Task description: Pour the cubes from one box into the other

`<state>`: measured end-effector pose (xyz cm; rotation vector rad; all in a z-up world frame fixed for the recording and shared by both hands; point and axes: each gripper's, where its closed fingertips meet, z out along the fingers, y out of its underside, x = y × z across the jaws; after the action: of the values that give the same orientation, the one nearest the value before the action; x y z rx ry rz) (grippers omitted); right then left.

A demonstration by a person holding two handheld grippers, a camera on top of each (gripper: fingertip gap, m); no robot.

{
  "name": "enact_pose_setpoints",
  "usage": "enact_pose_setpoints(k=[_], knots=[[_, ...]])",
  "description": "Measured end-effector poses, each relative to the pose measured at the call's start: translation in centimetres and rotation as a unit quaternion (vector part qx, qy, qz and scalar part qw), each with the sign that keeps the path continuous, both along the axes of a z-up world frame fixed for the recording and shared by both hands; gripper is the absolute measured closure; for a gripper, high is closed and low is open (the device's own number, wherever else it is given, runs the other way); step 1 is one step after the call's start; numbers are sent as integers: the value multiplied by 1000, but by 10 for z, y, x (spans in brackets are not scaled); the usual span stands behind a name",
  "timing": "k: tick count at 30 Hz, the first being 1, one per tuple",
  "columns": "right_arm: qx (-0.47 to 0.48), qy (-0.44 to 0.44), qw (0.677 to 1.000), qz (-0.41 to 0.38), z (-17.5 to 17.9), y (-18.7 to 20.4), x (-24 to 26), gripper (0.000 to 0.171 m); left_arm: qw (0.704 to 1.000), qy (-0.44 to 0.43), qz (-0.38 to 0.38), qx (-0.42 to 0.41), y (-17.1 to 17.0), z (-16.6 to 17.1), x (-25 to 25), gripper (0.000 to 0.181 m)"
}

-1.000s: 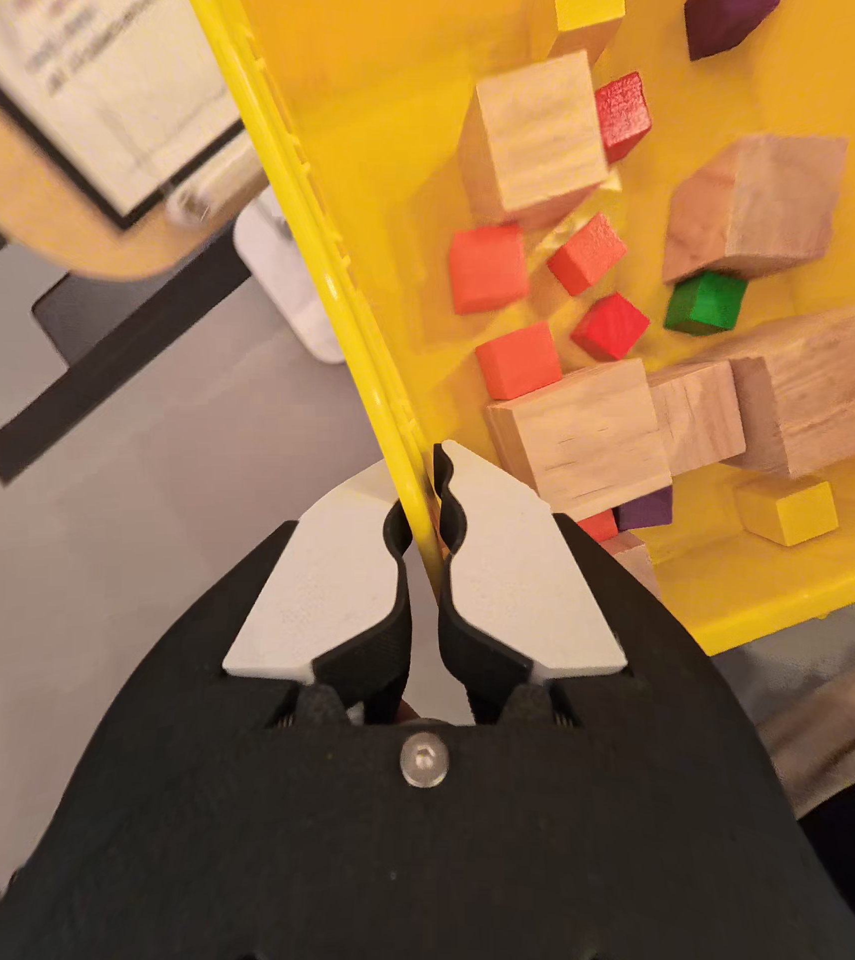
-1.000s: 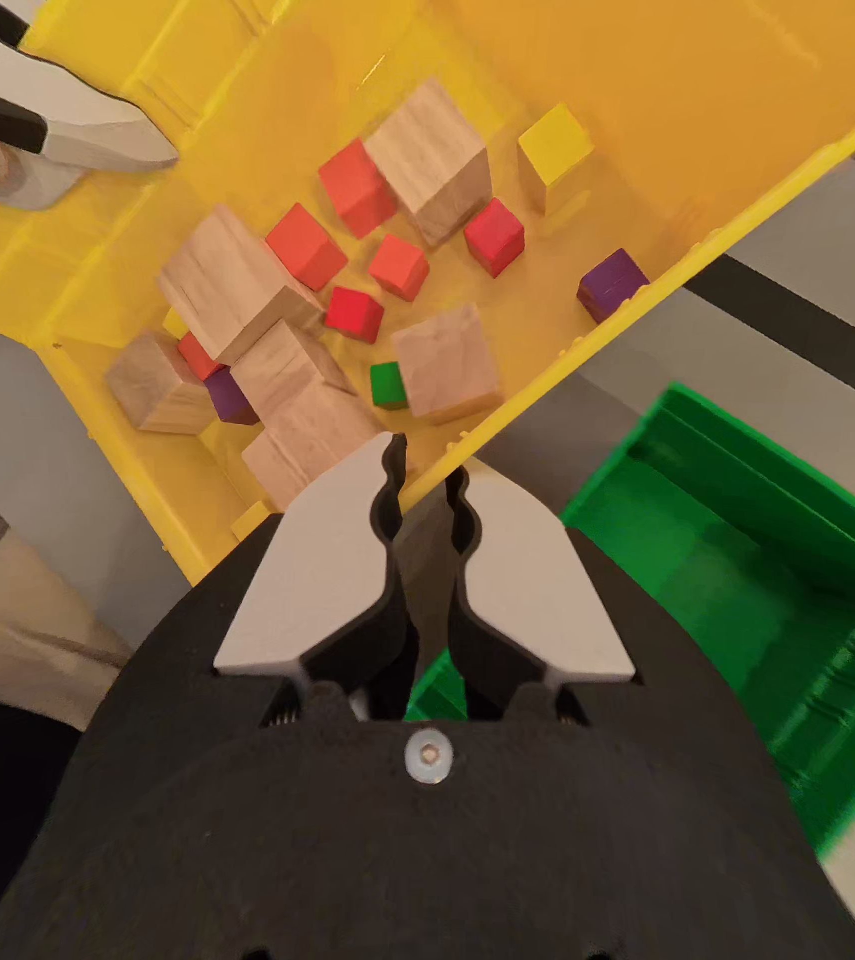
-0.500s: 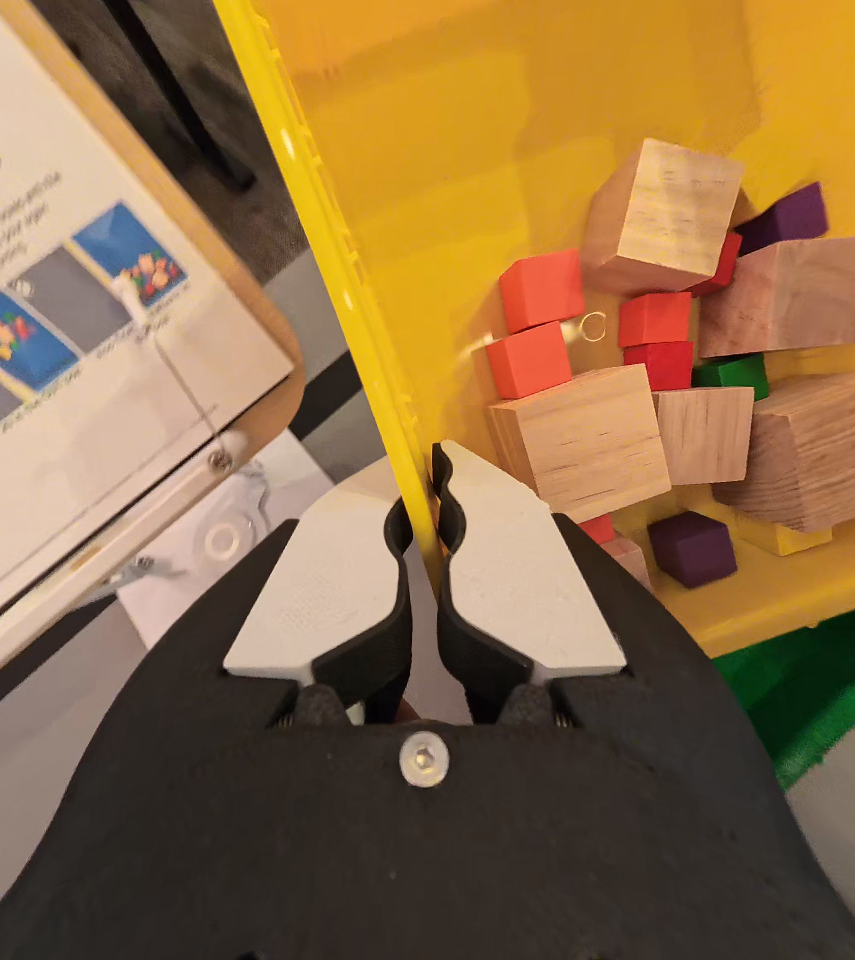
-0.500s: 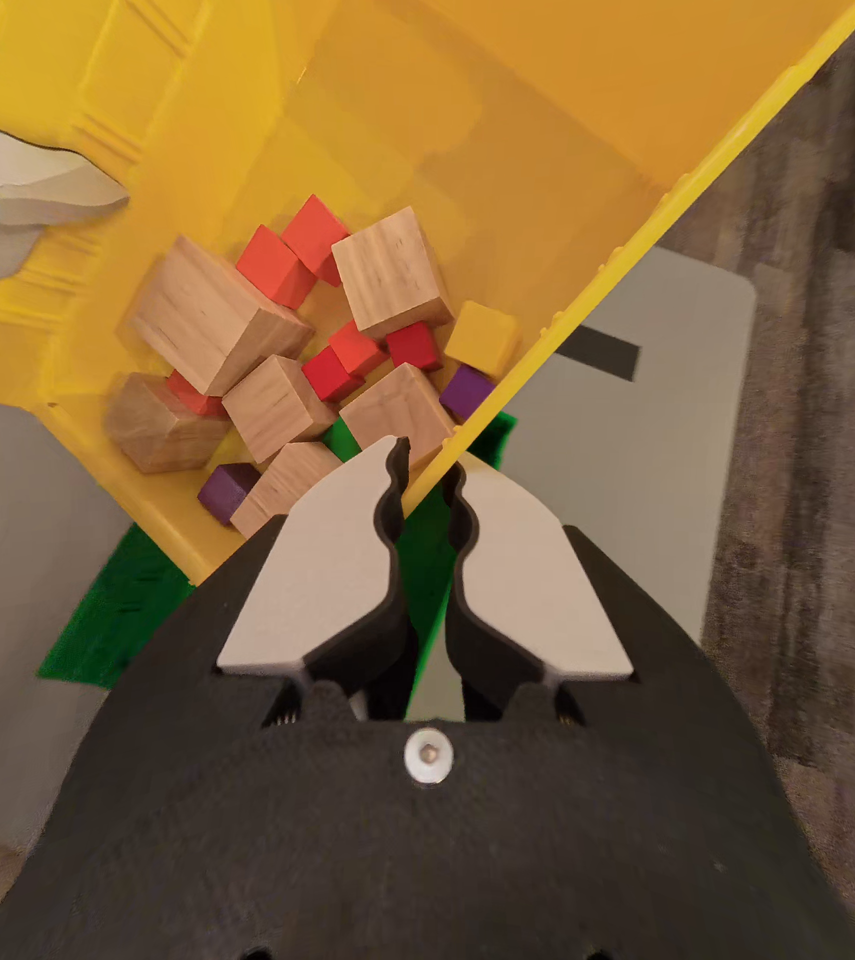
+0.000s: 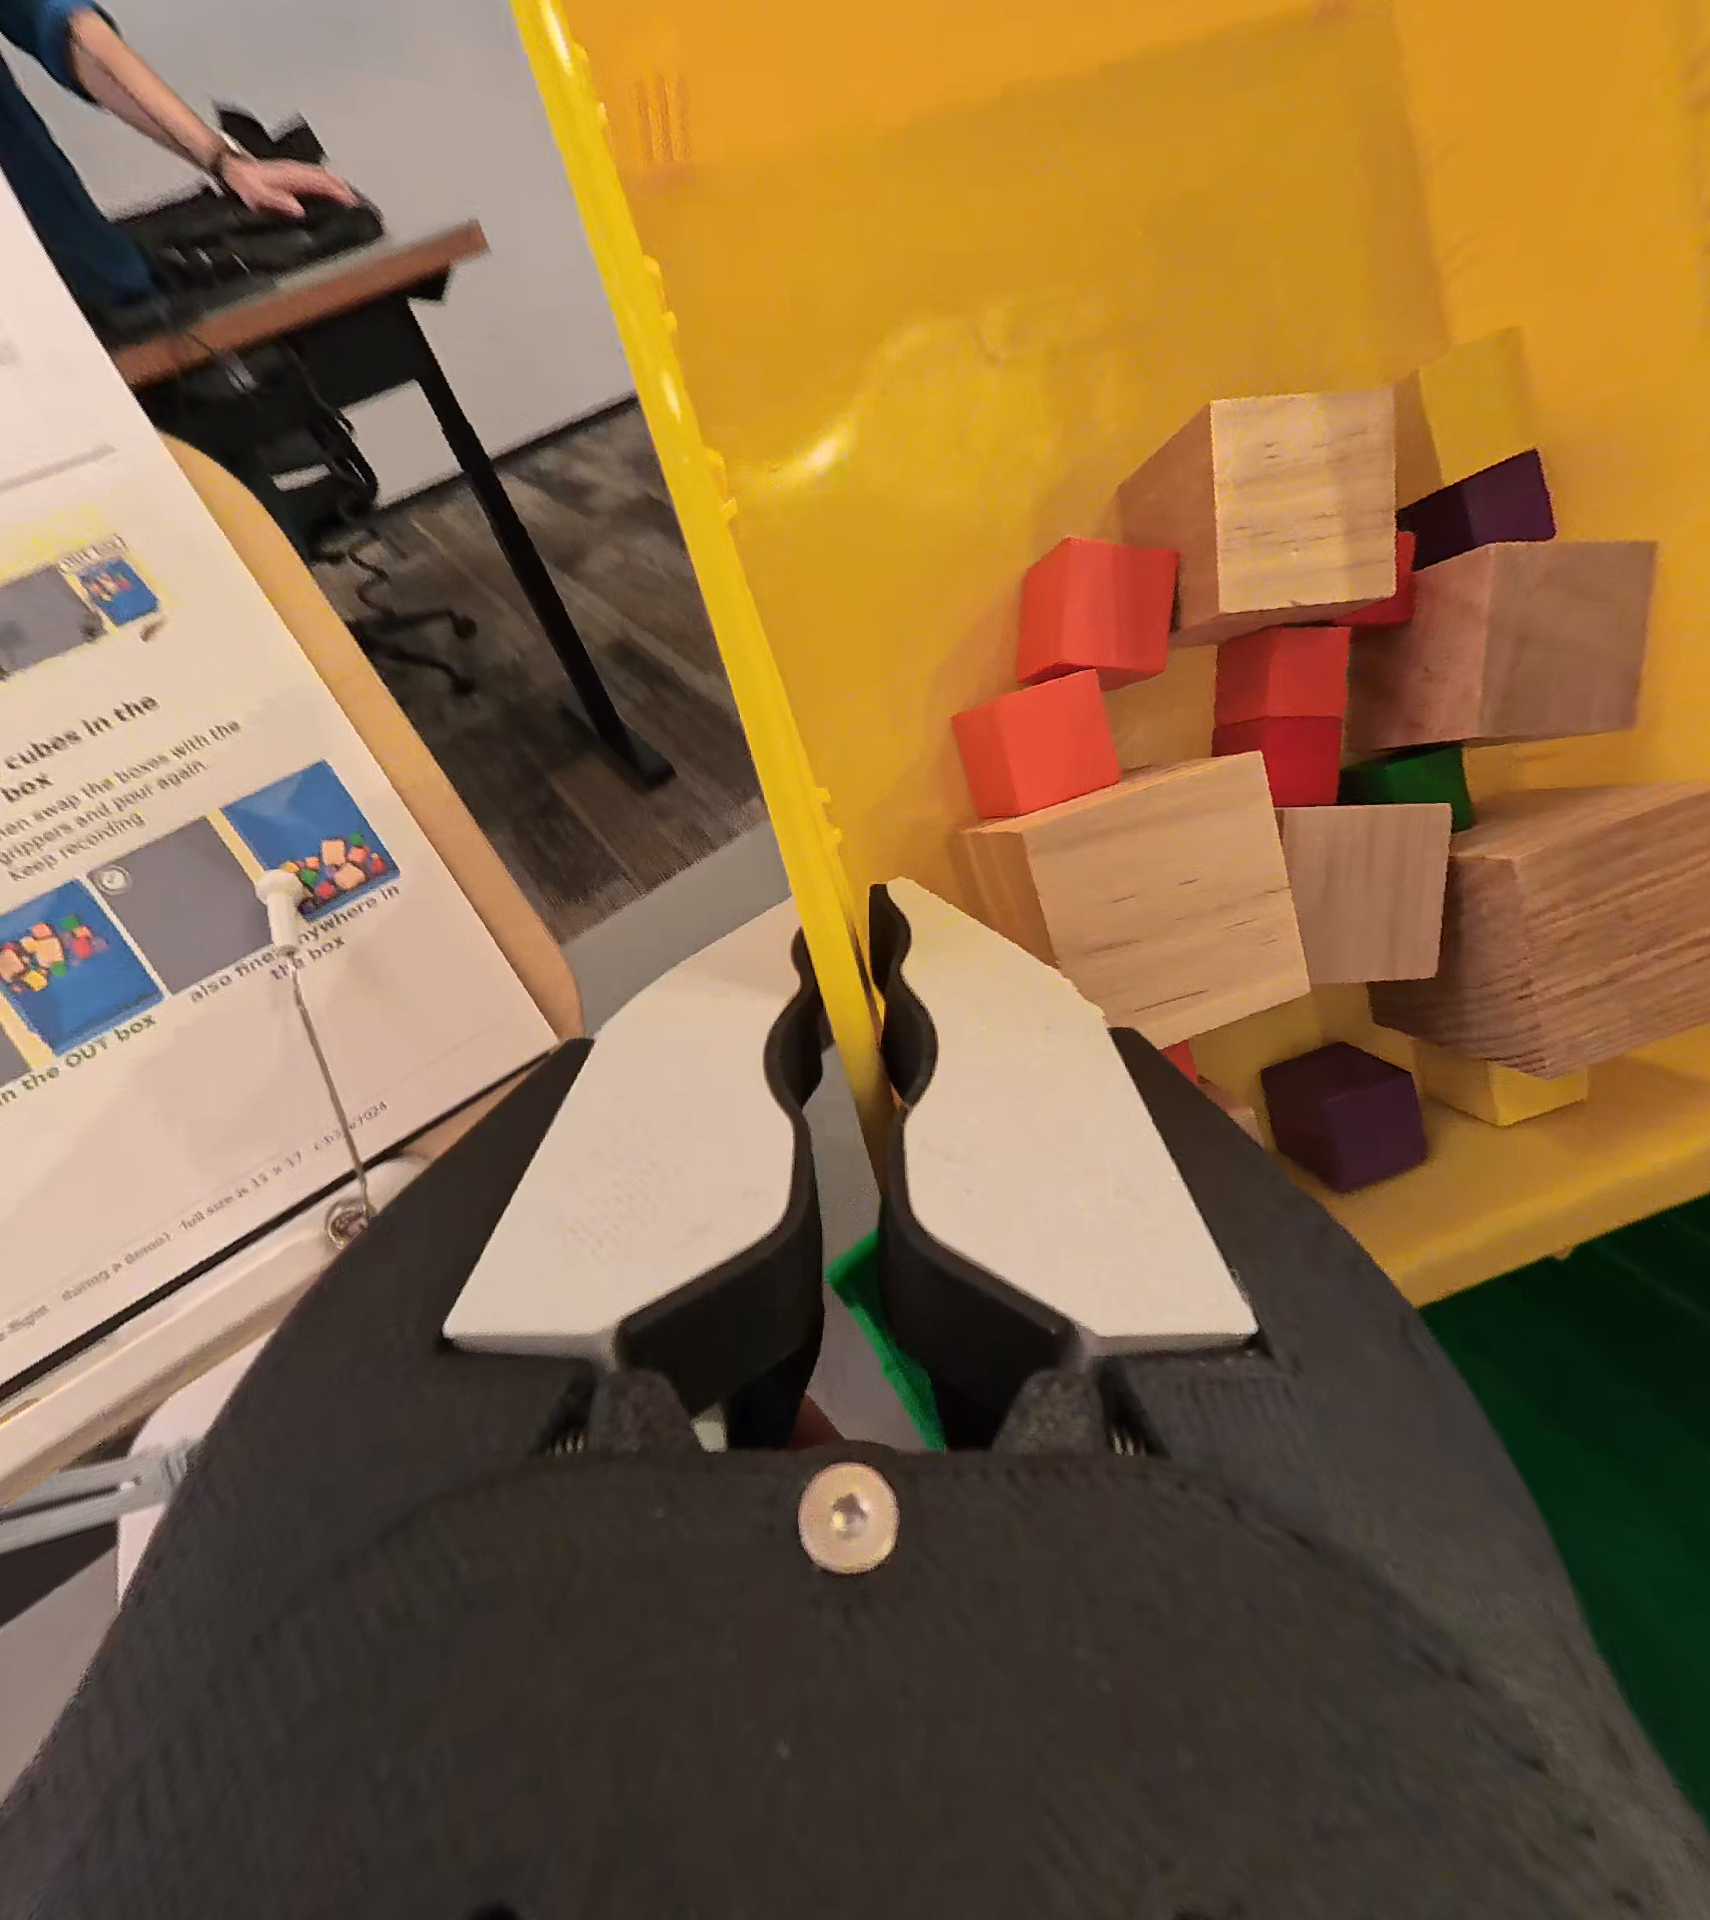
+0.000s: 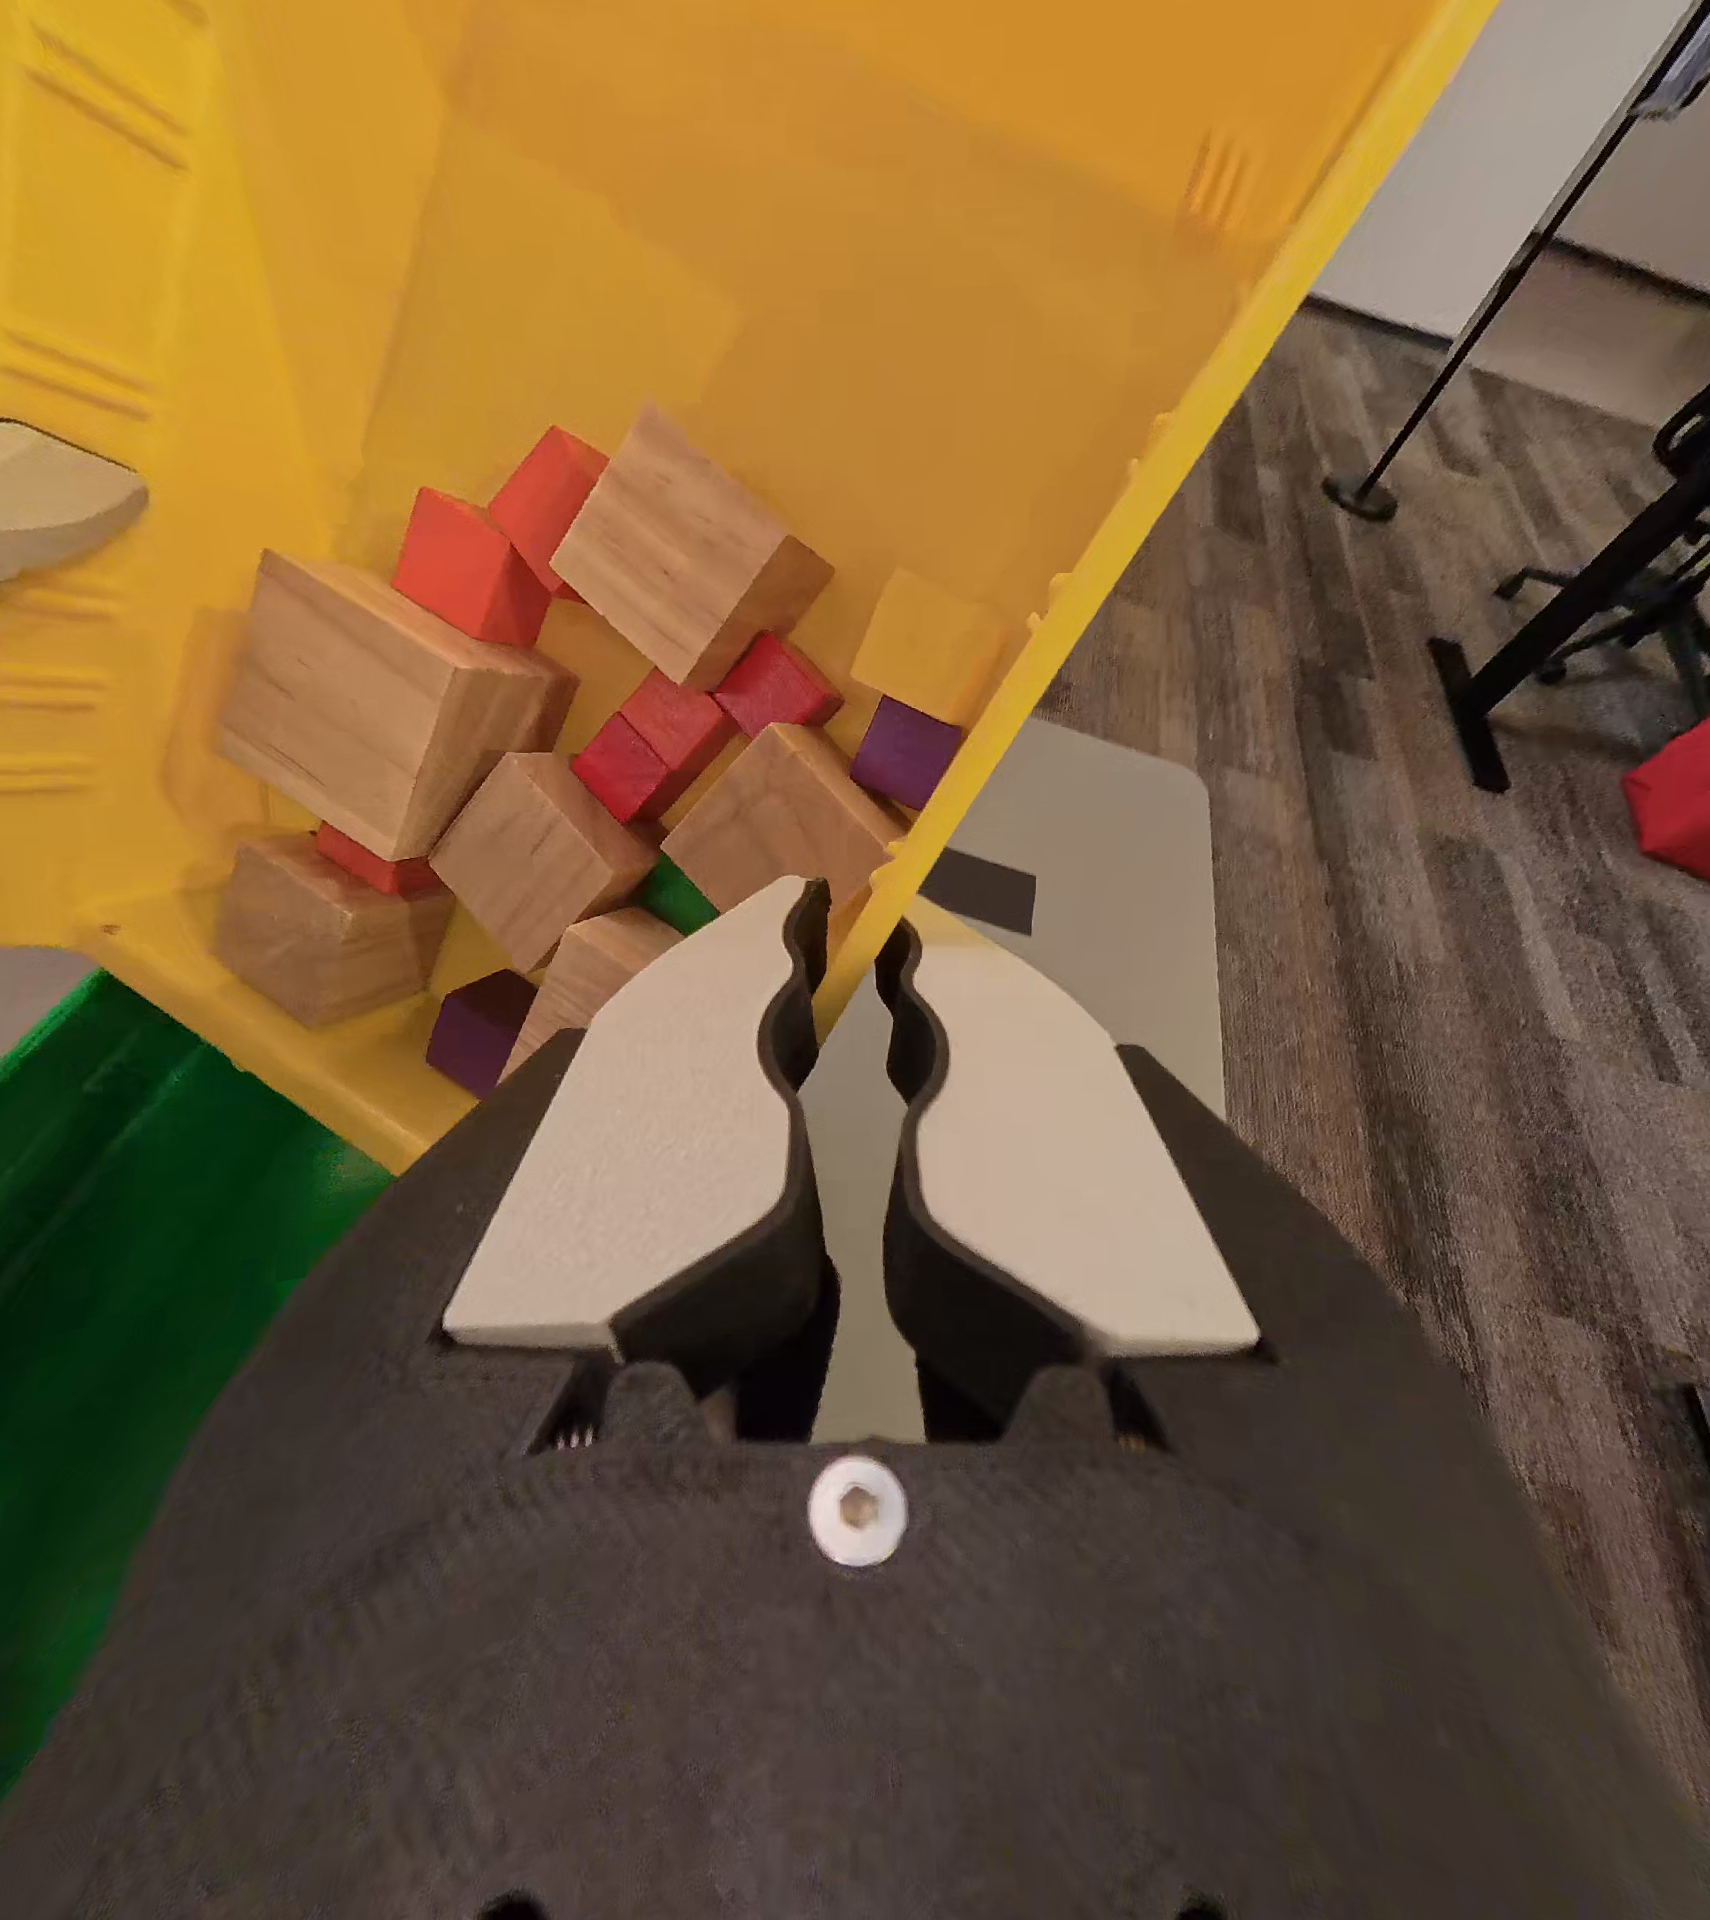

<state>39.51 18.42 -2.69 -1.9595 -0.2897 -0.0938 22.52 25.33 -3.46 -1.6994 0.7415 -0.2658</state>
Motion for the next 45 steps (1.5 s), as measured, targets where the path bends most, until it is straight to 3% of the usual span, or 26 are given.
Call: enact_pose_setpoints(k=[11,45], knots=[[104,-8,995,-5,0,13,4,169,993,-36,22,107,6,6,0,175],[241,-43,969,21,-2,17,-8,169,958,-96,39,266,2,4,-12,175]])
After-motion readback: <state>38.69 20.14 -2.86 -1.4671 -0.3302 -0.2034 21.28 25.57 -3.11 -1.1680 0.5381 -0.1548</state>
